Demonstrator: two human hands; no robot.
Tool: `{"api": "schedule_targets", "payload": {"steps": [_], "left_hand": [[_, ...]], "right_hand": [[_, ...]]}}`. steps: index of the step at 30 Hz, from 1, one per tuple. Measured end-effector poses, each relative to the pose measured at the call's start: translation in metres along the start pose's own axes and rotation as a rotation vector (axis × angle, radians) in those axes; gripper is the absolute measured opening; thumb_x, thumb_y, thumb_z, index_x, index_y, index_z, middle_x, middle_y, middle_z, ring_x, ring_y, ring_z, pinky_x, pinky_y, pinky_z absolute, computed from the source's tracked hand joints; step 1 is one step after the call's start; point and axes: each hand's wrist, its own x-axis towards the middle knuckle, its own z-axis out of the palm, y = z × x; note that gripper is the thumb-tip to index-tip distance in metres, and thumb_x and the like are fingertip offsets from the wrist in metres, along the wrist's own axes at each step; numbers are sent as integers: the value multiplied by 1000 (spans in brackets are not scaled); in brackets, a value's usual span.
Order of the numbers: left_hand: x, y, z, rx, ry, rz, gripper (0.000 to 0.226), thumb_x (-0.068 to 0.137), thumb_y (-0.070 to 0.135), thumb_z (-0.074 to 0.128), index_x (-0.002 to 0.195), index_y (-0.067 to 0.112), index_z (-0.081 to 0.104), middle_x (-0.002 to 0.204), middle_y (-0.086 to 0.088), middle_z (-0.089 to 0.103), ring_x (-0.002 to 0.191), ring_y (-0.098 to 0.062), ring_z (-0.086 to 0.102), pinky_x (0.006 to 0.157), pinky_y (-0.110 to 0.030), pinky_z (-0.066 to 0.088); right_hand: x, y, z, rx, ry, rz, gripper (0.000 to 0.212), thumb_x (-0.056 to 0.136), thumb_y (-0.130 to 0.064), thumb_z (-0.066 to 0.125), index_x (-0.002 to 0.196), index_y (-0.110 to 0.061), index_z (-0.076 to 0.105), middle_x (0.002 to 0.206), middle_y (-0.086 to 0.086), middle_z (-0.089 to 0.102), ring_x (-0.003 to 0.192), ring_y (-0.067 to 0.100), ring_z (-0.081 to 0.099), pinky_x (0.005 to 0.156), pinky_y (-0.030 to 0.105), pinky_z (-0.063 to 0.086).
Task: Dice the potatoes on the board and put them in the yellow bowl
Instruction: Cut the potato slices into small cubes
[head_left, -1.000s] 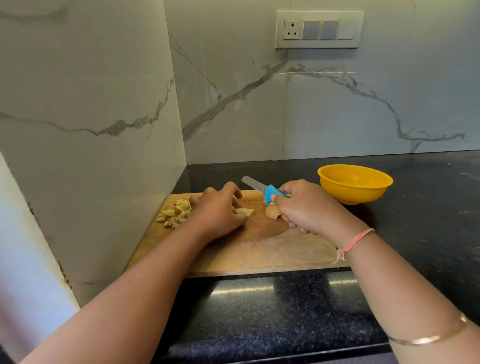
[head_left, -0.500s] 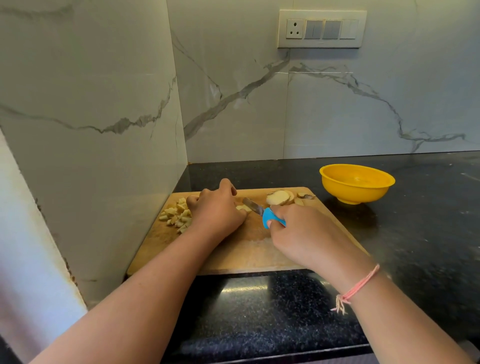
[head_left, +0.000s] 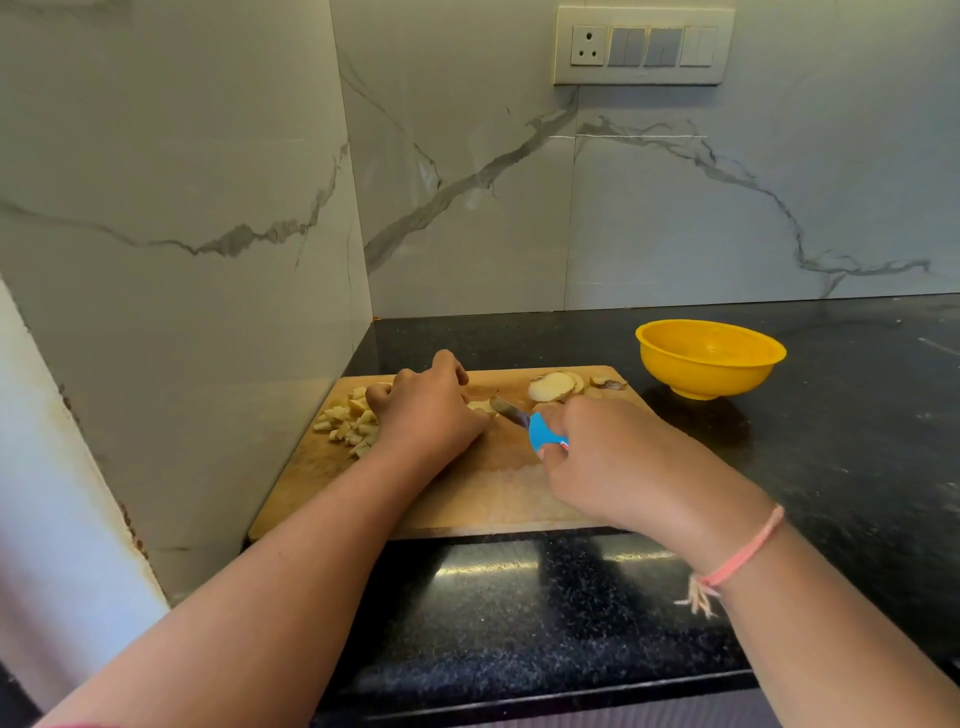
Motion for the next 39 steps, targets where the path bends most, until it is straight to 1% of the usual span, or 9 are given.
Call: {"api": "schedule_targets", "payload": {"steps": [6,11,17,19,22,24,31,34,39], "left_hand": [[4,-4,1,-49,-14,-16,28,88,39,62,107,33,42,105,8,62,112,-19,50,92,-44,31],[4,-4,0,-65,-18,-30,26,89,37,62,103,33,40,104,10,64,112,-18,50,83,-40,26],[6,-6,1,-89,-20,-47,26,87,37,63,102,33,42,101,12,65,109,-16,52,83,-39,26],[6,-6,1,-103,-19,-46,26,87,37,63,102,33,42,100,13,66,107,-15,52,82,-38,26],[6,-6,1,-114,-22,-45,25,87,36,64,102,33,43,97,13,66,105,-14,52,80,-37,26],[6,-6,2,-107,-10,-39,25,88,35,63,102,33,43,97,13,65,105,-14,53,80,-37,26],[5,-6,0,-113,-35,-40,27,88,36,64,103,33,42,100,12,65,109,-16,53,90,-41,29],[4,-7,0,-118,-38,-42,24,90,31,62,103,33,42,101,13,65,109,-16,53,88,-41,27],[4,-8,-3,-108,-14,-59,25,91,31,61,103,33,40,100,12,66,111,-17,52,89,-41,29]], "right_hand": [[-34,7,-18,-10,-11,-6,40,98,-35,43,137,-27,43,121,-3,57,84,12,47,65,21,39],[-17,2,-15,39,73,14,40,100,-36,36,138,-25,44,127,1,55,103,16,54,78,25,42],[12,-4,5,93,39,40,42,99,-32,39,139,-21,43,122,5,57,102,19,54,82,28,45],[19,-6,7,143,12,52,41,98,-28,42,137,-19,43,107,4,59,87,16,53,72,25,45],[22,-6,2,213,-35,53,40,96,-23,43,135,-17,44,75,-1,51,58,10,47,47,20,37],[16,-1,-3,219,-71,56,40,97,-23,42,137,-19,42,69,0,49,49,9,43,40,19,32],[-21,9,-13,111,-59,7,38,99,-33,41,136,-26,43,85,-5,53,55,6,45,45,17,34],[-27,10,-21,66,-38,5,39,98,-34,41,136,-26,44,106,-4,59,70,6,51,55,17,40],[-7,5,-12,118,54,24,39,100,-34,37,136,-23,46,117,1,60,82,10,54,68,22,45]]}}
